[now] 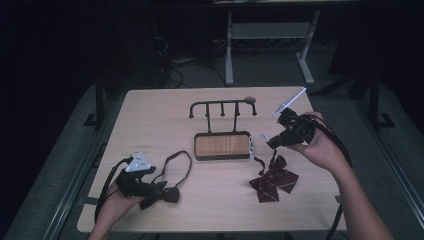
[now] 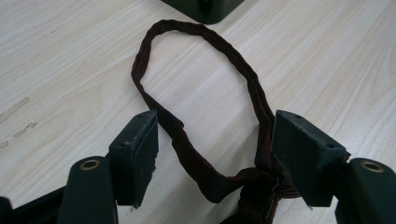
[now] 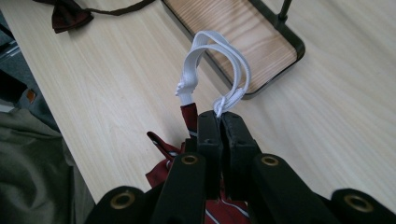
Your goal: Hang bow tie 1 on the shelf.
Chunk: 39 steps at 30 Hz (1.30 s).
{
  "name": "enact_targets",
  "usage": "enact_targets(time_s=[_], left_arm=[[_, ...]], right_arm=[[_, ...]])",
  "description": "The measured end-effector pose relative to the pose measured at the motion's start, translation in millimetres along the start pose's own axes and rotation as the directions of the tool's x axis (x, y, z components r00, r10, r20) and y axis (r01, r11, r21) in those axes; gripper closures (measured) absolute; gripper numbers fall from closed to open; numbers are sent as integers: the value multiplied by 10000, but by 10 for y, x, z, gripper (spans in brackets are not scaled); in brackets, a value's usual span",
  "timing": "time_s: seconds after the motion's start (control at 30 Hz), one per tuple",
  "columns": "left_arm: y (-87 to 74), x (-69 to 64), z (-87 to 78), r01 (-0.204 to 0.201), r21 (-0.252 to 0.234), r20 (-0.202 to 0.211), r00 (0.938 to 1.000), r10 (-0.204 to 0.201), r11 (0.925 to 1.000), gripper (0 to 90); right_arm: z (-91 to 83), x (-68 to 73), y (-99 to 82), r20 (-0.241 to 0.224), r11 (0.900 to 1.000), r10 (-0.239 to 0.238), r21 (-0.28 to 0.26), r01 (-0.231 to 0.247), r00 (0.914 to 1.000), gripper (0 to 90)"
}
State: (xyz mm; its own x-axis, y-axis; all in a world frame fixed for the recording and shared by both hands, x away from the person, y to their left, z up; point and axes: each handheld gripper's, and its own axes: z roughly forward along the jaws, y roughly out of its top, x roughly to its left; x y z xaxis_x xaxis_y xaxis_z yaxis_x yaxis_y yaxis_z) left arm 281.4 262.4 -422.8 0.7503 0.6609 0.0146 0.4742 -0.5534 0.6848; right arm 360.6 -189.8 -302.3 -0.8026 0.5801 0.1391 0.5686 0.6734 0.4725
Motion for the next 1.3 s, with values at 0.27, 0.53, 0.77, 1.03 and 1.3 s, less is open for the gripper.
enact_targets(time_s=[0.27, 0.53, 0.77, 1.03, 1.3], left_arm=[[3, -2, -4, -8, 10, -6, 10000, 8, 10000, 325], [-1, 1, 7, -1, -13, 8, 10000, 1, 10000, 324], [-2, 6, -5, 15, 12, -1, 10000, -15, 10000, 324], [-2, 8, -8, 17, -11, 0, 10000, -17, 10000, 324], [0, 8, -9, -17, -24, 13, 10000, 18, 10000, 324]], right_arm=[[-97, 25, 104, 180, 9998, -167, -121, 170, 9997, 868], [-143, 5, 220, 233, 9996, -237, -153, 241, 9994, 868], [-161, -8, 328, 217, 9995, -267, -170, 271, 9994, 868], [-198, -46, 454, 335, 9996, -220, -166, 226, 9992, 868], [-234, -116, 546, 450, 9998, -54, -164, 61, 9990, 868]])
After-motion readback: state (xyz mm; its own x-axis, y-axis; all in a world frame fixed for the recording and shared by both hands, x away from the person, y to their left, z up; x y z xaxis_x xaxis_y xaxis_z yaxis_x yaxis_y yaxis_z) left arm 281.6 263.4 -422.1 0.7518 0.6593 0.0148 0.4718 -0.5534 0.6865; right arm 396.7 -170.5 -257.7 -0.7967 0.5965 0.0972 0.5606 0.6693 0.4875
